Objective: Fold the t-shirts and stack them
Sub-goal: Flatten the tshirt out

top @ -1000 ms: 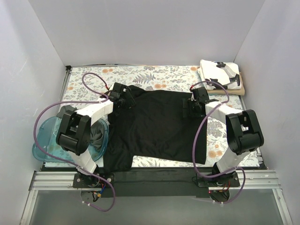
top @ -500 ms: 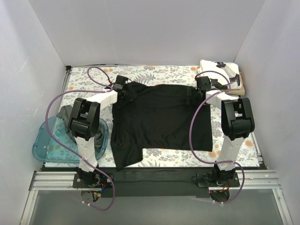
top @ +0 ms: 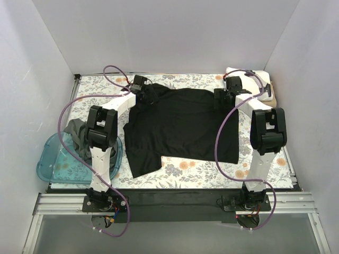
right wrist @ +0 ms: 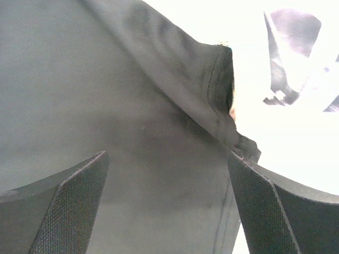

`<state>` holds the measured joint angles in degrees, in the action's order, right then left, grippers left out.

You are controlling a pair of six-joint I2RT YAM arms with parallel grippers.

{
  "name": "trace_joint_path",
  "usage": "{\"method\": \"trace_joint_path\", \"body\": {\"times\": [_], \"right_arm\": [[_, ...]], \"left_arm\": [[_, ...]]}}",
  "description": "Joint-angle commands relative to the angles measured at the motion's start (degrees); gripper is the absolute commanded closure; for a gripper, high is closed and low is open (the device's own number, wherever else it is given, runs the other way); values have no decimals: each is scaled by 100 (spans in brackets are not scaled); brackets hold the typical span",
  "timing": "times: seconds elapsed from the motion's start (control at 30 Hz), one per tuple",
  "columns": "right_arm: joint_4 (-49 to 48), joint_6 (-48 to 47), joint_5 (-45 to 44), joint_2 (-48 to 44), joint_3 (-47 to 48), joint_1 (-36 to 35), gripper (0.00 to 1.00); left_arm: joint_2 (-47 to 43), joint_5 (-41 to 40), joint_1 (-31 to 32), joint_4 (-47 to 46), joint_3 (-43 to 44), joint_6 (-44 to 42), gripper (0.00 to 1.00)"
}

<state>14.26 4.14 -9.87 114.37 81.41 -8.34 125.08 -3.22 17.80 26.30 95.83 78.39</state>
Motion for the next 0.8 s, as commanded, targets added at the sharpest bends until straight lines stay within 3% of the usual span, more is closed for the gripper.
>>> {"method": "trace_joint_path", "body": {"times": [0.0, 0.17, 0.4, 0.57, 0.77], "right_arm": [[68, -107, 266, -950, -97, -19, 2], [59, 314, 494, -2513, -1247, -45, 2], [-134, 939, 811, -4913, -3944, -54, 2], [-143, 1132, 943, -6276, -4774, -45, 2], [-143, 1238, 1092, -6936, -5240, -36, 2]], "left_arm": [[-1262, 33, 197, 279, -125, -140, 8], [-2801, -266, 784, 331, -1626, 193, 7], [-5289, -644, 2006, 970, -4316, 1485, 4], [-6607, -1144, 2876, 2078, -5310, 2820, 3], [-7436, -961, 3080, 2722, -6269, 3999, 2]]}}
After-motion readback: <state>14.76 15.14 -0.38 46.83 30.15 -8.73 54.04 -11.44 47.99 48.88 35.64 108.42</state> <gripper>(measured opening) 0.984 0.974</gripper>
